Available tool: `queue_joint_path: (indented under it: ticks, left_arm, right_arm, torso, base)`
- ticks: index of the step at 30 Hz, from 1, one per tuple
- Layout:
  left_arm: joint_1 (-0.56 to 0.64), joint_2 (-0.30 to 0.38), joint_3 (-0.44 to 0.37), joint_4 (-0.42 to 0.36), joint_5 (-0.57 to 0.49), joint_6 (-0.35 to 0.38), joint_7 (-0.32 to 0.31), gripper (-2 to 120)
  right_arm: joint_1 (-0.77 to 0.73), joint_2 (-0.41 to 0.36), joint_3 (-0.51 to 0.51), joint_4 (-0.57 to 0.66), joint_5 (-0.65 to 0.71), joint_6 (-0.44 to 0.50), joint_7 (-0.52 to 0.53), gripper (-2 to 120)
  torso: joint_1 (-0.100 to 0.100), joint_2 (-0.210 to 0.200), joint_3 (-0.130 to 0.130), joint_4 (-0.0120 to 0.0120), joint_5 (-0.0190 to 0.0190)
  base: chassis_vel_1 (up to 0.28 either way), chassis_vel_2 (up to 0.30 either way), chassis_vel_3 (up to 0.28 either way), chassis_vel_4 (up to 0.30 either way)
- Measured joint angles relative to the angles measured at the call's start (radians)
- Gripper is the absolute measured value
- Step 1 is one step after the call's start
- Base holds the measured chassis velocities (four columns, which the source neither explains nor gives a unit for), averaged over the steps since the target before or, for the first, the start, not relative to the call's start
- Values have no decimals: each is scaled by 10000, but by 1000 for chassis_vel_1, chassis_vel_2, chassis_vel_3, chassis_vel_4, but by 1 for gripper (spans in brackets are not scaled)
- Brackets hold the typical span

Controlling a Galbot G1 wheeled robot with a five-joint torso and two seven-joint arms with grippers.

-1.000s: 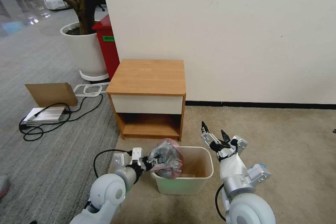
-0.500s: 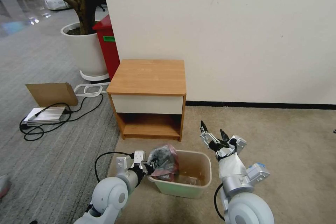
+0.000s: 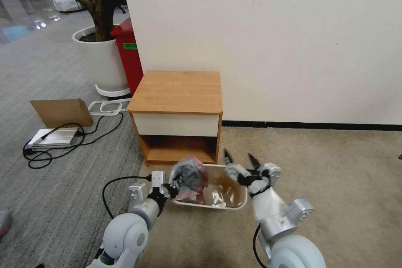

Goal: Pick up the garbage bag from the table and place it over the trash can.

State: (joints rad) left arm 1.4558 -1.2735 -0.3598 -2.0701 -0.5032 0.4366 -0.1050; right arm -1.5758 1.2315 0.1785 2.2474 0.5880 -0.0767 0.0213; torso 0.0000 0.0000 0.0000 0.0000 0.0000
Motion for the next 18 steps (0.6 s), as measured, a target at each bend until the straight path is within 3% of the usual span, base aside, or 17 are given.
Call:
queue_joint_path:
  ticks: [8,13,18]
  left_arm:
    - [321,213,-10,-590,172,-284,149,4]
    - [471,257,13,-718,282,-284,154,4]
    - [568,266,83,-883,342,-270,154,4]
  right_arm:
    - [563,-1177,-1023,-10,718,-1065,107,100]
    - [1312,-1171,-1314,-194,1886,-1733,940,100]
    - [1806,-1197,-1643,-535,2091,-2026,1370,100]
  torso:
    - [0,0,0,0,1]
    - [0,0,0,0,1]
    - [0,0,0,0,0]
  base:
    - [0,0,0,0]
    - [0,0,0,0]
    - [0,0,0,0]
